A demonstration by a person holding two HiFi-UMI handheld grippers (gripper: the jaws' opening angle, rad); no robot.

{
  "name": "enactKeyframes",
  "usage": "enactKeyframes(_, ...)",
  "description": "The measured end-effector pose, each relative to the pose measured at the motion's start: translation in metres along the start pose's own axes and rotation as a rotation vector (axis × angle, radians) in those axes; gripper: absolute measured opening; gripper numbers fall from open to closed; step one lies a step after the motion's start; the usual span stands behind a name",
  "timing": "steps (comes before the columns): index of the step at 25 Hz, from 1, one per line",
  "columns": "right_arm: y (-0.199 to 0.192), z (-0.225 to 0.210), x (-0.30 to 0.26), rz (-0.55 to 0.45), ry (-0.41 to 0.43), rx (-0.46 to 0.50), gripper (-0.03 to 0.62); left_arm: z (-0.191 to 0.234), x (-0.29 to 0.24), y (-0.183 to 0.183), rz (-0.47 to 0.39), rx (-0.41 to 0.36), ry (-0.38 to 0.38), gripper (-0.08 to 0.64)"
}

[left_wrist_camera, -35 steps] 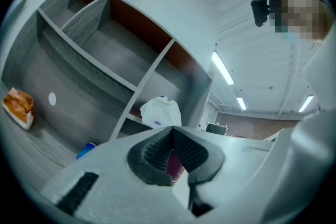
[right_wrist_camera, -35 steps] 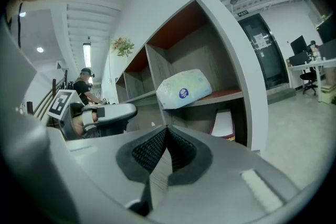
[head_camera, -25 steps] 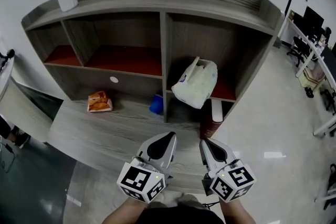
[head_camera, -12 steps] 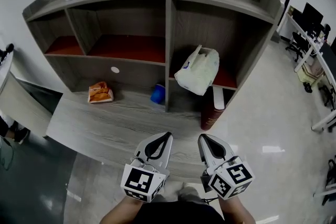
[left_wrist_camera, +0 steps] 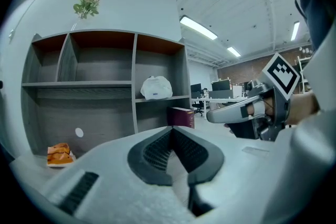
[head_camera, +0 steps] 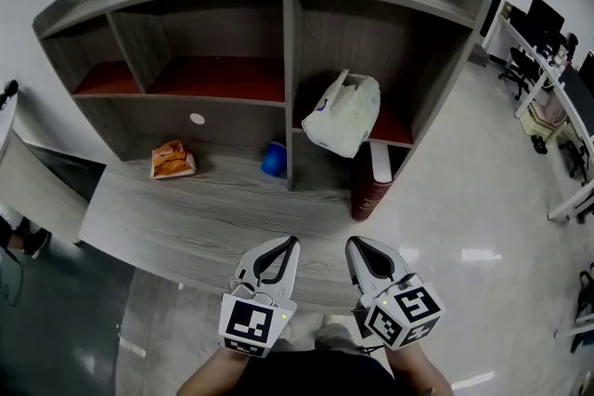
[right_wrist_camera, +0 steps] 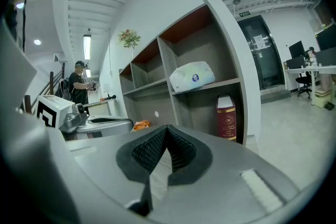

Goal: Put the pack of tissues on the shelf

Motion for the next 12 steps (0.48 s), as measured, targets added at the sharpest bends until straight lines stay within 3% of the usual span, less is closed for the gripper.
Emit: enactKeyframes(12,-0.0024,0.0061,-0.0022,0.007,0.016,0.014,0.000,-0.0066,0.0032,-0.0008,0.018,0.025,-0.026,-0.006)
Point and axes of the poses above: the fingertips, and each gripper's own axes: x backward along the fingers, z to its left, y out of its top, the point moved 5 cm from there along x, backward along the fingers, and after that the axes turned 12 degrees about z, right-handed, at the moved point
